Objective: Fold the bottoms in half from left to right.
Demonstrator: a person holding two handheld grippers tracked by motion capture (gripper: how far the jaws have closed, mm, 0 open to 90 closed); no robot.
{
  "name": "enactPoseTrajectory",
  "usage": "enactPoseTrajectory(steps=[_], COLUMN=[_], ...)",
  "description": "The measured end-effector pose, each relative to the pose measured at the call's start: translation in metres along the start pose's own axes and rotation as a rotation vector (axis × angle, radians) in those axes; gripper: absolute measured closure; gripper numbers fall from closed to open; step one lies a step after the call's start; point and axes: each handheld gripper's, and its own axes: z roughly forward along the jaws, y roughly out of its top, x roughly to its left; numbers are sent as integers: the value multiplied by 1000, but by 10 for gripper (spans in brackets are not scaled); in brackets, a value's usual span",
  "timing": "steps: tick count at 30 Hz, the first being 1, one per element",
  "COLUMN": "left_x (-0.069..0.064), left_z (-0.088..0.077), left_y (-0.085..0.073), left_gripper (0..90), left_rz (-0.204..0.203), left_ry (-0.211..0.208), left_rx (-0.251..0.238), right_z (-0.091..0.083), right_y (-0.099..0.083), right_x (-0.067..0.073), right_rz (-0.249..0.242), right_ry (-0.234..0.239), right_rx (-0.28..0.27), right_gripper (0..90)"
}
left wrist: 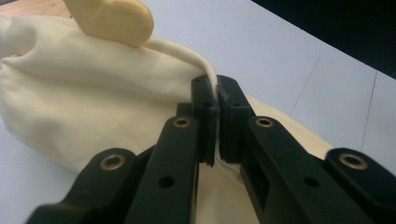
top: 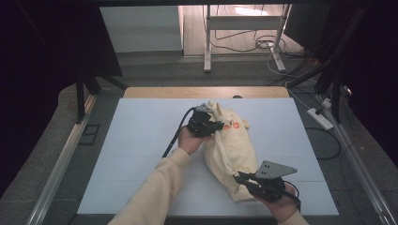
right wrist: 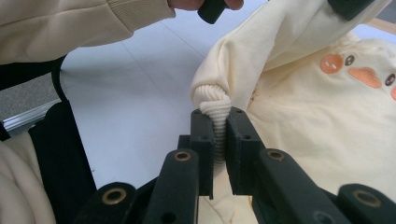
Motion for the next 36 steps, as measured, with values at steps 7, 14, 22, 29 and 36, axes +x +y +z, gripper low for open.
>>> enactPoseTrajectory(steps=[7,14,22,29,36], left_x=[-6,-11,-13,-14,-18], left_z=[13,26,36,42,51], left_y=[4,6,5,5,4], left_gripper=[857,857,857,856,855], left_rz=[10,15,21,25,18], left_ry=[-7,-8,-4,-6,-21], left_rx=[8,21,30,33,36], right_z=[-6,-11,-14,-15,-18], right_y=[-4,-8,-13,-16,-21], right_x=[-2,-6,-9,-10,-14], right_rz=[7,23,33,18,32], right_ry=[-15,-25,-34,-52,-62], right_rx=[3,11,37,65,97], right_gripper=[823,823,822,823,823])
